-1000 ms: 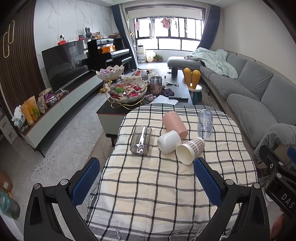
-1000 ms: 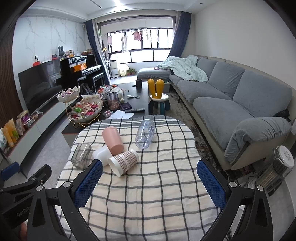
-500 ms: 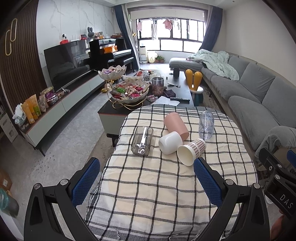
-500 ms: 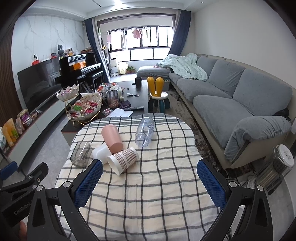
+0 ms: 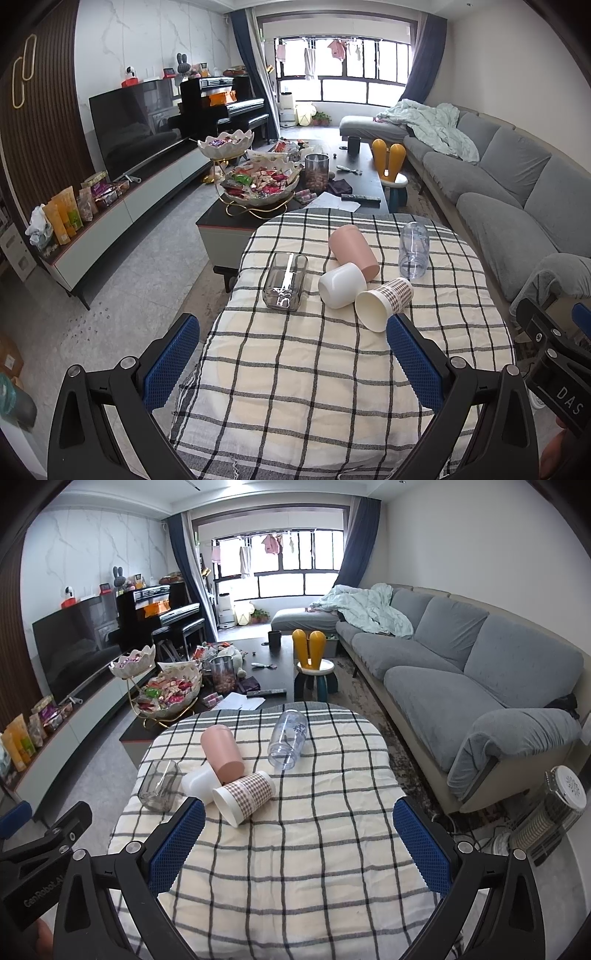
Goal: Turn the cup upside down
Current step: 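Move the right gripper to the clear printed cup and close on it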
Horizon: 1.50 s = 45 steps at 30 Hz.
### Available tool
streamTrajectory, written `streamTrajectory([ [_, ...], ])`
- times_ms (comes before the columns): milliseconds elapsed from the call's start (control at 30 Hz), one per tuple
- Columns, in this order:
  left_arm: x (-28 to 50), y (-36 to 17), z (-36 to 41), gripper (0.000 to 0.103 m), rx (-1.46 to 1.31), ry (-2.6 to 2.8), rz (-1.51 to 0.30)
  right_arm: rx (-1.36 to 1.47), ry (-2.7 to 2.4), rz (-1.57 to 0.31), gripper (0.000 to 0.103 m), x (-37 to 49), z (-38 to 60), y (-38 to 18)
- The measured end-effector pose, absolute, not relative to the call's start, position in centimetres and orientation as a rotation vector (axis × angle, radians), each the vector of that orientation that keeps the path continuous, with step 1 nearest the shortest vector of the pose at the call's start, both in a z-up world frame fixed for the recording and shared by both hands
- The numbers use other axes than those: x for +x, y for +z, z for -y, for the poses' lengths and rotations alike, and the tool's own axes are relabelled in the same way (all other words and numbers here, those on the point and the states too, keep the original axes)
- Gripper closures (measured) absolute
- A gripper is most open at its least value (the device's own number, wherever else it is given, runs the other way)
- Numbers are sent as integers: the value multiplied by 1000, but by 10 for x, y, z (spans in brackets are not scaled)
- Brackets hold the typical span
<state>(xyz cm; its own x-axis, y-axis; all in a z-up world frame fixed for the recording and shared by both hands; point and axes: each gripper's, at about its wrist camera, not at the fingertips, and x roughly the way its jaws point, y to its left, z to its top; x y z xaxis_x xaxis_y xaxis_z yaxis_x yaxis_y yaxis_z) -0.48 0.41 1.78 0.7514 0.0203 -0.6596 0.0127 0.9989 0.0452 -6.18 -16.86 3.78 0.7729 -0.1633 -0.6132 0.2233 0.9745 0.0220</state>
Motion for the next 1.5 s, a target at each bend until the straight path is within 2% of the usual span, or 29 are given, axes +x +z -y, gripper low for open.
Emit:
streamTrajectory([
  [333, 3, 14, -9, 0, 34, 17, -722, 97, -208, -656, 1, -59, 168, 39],
  [600, 20, 9, -13, 0, 27, 20, -717, 101, -217, -674, 1, -49, 173, 4],
  [800, 50, 2, -13, 0, 23, 28, -710, 104, -234, -682, 1, -38, 180, 7],
  [1133, 103, -16, -5, 0, 20, 34, -701, 98, -281, -695, 1, 26, 185, 12],
  [1500, 183, -48, 27, 0, 53, 41, -727, 136, -324, -792, 1, 129, 215, -29],
])
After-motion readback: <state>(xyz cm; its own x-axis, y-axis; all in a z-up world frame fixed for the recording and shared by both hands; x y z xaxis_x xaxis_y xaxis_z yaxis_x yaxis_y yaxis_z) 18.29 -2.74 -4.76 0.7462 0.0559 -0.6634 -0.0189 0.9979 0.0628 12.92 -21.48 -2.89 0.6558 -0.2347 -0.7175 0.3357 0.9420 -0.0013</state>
